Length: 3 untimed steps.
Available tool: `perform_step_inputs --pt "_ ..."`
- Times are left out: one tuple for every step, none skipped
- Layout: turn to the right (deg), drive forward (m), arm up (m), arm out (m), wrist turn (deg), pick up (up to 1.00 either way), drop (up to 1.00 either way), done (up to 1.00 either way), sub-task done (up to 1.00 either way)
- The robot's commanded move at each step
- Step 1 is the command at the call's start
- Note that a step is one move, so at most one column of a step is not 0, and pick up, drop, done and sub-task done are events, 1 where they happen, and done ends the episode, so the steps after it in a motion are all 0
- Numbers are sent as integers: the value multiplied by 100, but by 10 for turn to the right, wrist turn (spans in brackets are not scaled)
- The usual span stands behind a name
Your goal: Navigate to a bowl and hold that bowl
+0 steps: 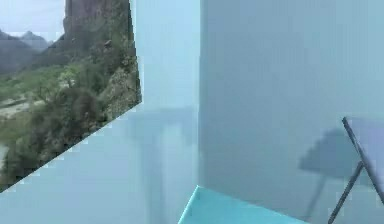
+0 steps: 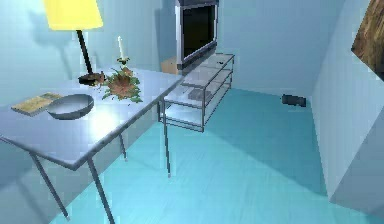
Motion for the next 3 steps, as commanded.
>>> perform_step_inputs --pt "-270 0 0 0 0 0 0 0 0" --pt "450 0 0 0 0 0 0 0 0" --pt "60 0 0 0 0 0 0 0 0"
